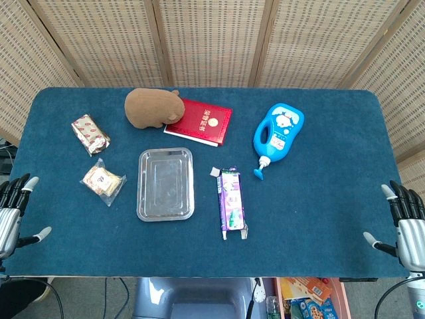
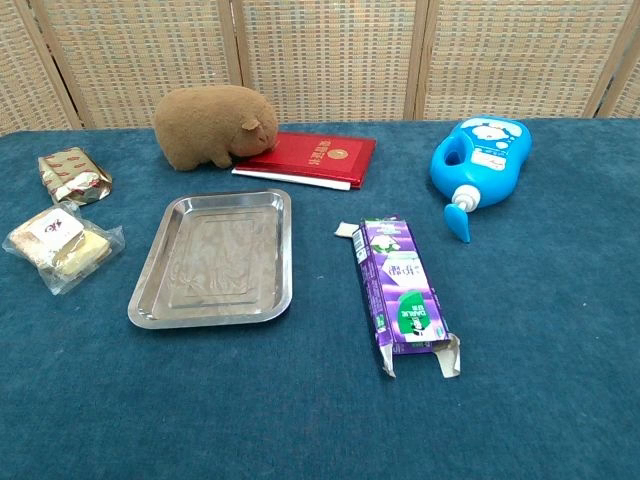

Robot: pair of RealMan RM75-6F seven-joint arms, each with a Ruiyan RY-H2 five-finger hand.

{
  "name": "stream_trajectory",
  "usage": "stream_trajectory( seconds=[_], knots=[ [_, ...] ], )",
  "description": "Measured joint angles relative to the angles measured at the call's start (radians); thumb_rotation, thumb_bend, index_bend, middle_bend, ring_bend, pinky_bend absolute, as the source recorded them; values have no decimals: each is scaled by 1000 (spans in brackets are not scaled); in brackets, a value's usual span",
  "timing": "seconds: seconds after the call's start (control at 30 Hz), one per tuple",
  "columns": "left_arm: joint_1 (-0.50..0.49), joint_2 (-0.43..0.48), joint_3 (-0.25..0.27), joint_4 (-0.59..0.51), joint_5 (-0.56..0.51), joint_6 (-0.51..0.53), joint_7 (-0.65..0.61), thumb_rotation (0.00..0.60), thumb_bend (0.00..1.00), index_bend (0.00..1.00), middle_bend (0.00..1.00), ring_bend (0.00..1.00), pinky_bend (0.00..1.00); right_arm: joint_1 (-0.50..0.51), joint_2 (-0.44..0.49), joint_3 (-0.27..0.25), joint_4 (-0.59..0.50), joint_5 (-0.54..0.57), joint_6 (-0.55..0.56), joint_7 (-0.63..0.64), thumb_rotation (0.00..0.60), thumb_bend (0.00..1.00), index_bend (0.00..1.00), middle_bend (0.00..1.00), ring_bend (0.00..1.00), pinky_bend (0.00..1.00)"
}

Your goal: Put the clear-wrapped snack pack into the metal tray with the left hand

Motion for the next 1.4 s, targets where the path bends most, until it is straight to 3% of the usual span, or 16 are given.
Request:
stream_trajectory(
  seconds=[0.4, 0.6, 0.73, 1.0, 1.03, 1.1, 1.13, 1.2, 1.3, 1.4],
  knots=[
    [-41, -21, -11, 57, -30, -82, -18, 600, 0, 0, 0, 0, 0, 3, 1, 2, 2, 9, -12, 9, 600, 0, 0, 0, 0, 0],
    [-151, -102, -26, 250, -52, -283, -82, 600, 0, 0, 0, 0, 0, 17, -4, 11, 7, 38, -48, 0, 600, 0, 0, 0, 0, 0],
    [-244, -208, -33, 441, -51, -417, -149, 600, 0, 0, 0, 0, 0, 25, -10, 19, 12, 62, -66, -10, 600, 0, 0, 0, 0, 0],
    [-395, -440, -53, 769, -45, -559, -286, 600, 0, 0, 0, 0, 1, 33, -19, 31, 32, 102, -96, -13, 600, 0, 0, 0, 0, 0],
    [-415, -464, -56, 801, -48, -583, -295, 600, 0, 0, 0, 0, 10, 34, -20, 33, 35, 108, -100, -11, 600, 0, 0, 0, 0, 0],
    [-443, -498, -62, 841, -55, -615, -306, 600, 0, 4, 34, 22, 148, 37, -21, 36, 41, 117, -109, -6, 600, 0, 0, 0, 0, 0],
    [-458, -519, -68, 863, -61, -625, -314, 600, 0, 32, 76, 48, 217, 37, -22, 37, 43, 119, -110, -4, 600, 0, 0, 0, 0, 0],
    [-471, -538, -75, 883, -69, -634, -326, 600, 0, 247, 287, 192, 394, 39, -22, 38, 44, 121, -113, -4, 600, 0, 0, 0, 0, 0],
    [-492, -550, -83, 899, -85, -663, -334, 600, 24, 494, 505, 362, 494, 39, -23, 38, 45, 122, -113, -1, 600, 0, 0, 0, 0, 0],
    [-499, -555, -91, 907, -95, -663, -338, 600, 104, 581, 585, 427, 506, 39, -22, 39, 44, 121, -112, 3, 600, 0, 0, 0, 0, 0]
  ],
)
